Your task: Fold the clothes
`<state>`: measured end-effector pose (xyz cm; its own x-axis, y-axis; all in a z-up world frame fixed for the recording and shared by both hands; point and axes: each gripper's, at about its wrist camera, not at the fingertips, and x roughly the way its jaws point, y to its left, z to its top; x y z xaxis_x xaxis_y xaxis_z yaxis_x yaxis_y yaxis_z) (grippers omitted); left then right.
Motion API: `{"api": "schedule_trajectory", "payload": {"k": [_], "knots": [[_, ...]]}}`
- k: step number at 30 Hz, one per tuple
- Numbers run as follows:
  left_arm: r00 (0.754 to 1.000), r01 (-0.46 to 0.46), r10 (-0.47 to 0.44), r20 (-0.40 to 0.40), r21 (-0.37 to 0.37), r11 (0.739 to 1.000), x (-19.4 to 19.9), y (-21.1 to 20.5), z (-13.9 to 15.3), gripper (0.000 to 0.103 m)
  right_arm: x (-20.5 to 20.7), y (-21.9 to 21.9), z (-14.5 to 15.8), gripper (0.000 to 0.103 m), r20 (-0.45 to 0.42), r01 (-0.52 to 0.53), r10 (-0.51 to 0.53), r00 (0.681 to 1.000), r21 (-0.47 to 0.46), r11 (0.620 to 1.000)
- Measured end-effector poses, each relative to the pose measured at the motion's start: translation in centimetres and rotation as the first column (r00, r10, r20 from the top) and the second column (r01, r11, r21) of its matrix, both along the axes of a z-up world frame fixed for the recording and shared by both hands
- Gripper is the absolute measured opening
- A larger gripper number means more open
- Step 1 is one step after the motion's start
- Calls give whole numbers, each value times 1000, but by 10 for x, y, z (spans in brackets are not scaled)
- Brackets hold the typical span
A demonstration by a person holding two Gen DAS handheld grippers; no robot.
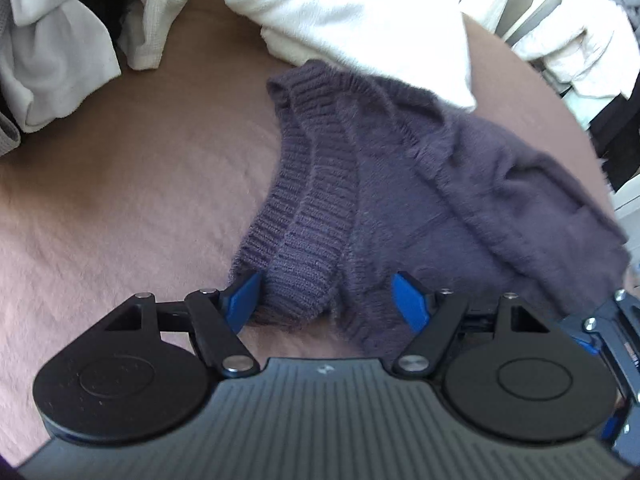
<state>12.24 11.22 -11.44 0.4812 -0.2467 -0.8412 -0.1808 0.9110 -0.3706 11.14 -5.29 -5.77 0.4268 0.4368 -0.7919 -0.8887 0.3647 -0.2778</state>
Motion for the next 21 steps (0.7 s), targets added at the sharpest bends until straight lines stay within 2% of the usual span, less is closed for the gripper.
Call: {"api": "schedule_trajectory", "payload": {"k": [3, 4, 5, 6, 8, 12, 13, 14, 16, 18, 21], "knots": [[999, 34, -34, 20, -1, 999, 0, -3, 1, 72, 3, 12, -12, 80, 10, 0, 1, 1000, -18, 1000], [998, 49, -49, 33, -1, 999, 0, -5, 2, 58, 4, 16, -17, 80, 24, 1, -1, 1000, -32, 999], [997, 62, -62, 43, 5, 998, 0, -7, 2, 32, 4, 19, -21, 80, 39, -2, 4, 999, -47, 999], [996, 69, -69, 49, 3, 998, 1, -8, 1, 22, 4, 22, -26, 80, 56, -3, 7, 998, -60, 998], [996, 74, -73, 59, -13, 997, 2, -9, -1, 13, 3, 27, -33, 80, 91, 8, -1, 996, -76, 997], [986, 93, -98, 132, 45, 995, -2, -16, 10, 10, 3, 32, -43, 75, 135, 33, -22, 991, -84, 996], [981, 105, -111, 159, 46, 993, -2, -20, 17, 10, 4, 32, -42, 53, 131, 41, -31, 991, -74, 996], [975, 120, -124, 185, 33, 992, -2, -24, 25, 10, 4, 31, -42, 25, 127, 50, -42, 991, -61, 997], [960, 150, -147, 237, 7, 989, 0, -32, 41, 9, 5, 27, -37, 24, 121, 71, -68, 990, -22, 997], [942, 181, -168, 290, -16, 983, 1, -40, 57, 9, 5, 15, -20, 23, 109, 99, -106, 988, 61, 993], [909, 229, -196, 367, -48, 972, 4, -52, 82, 9, 6, -18, 14, 23, 60, 184, -201, 978, 220, 958]]}}
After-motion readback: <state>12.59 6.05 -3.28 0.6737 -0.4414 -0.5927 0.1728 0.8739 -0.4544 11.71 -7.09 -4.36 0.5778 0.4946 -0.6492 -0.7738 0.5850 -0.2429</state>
